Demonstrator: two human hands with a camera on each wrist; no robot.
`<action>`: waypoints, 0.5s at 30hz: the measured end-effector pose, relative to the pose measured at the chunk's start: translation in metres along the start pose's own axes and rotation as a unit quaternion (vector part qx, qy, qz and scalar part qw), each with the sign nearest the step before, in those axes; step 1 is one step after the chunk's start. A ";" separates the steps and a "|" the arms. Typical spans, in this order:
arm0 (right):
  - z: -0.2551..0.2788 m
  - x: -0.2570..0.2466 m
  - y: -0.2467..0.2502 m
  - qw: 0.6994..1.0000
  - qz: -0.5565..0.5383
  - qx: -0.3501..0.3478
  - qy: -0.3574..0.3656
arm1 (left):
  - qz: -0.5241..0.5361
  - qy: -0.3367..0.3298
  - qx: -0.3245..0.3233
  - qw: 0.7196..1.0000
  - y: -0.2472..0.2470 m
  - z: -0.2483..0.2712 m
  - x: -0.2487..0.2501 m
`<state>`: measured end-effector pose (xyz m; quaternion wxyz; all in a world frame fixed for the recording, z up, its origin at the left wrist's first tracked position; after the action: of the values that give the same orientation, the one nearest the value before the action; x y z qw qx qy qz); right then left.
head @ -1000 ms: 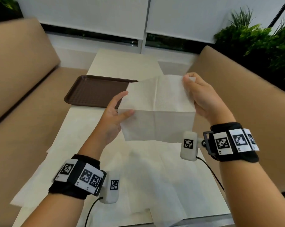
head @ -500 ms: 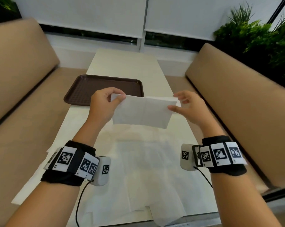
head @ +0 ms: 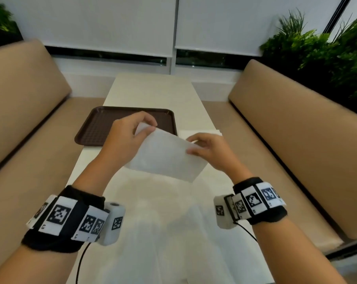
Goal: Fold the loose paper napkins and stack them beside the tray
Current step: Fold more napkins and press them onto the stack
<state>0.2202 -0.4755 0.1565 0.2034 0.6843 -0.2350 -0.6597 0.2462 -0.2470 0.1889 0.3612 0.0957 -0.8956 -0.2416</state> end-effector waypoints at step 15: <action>-0.085 0.147 0.051 0.972 -0.077 0.056 -0.215 | 0.216 0.271 -0.145 0.927 -0.134 -0.054 -0.123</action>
<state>0.3052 -0.6061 0.0717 0.0580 0.5529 -0.2560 -0.7908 0.3723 -0.3403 0.0812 0.6436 -0.0919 -0.7176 -0.2498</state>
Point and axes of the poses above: each hand's wrist, its own z-axis away from the middle knuckle, its own y-axis out of the back of the hand, x = y × z, the point moved 3 cm from there along -z, towards the middle knuckle, and after that the axes turned 13 degrees about -y, right-handed, at the moved point
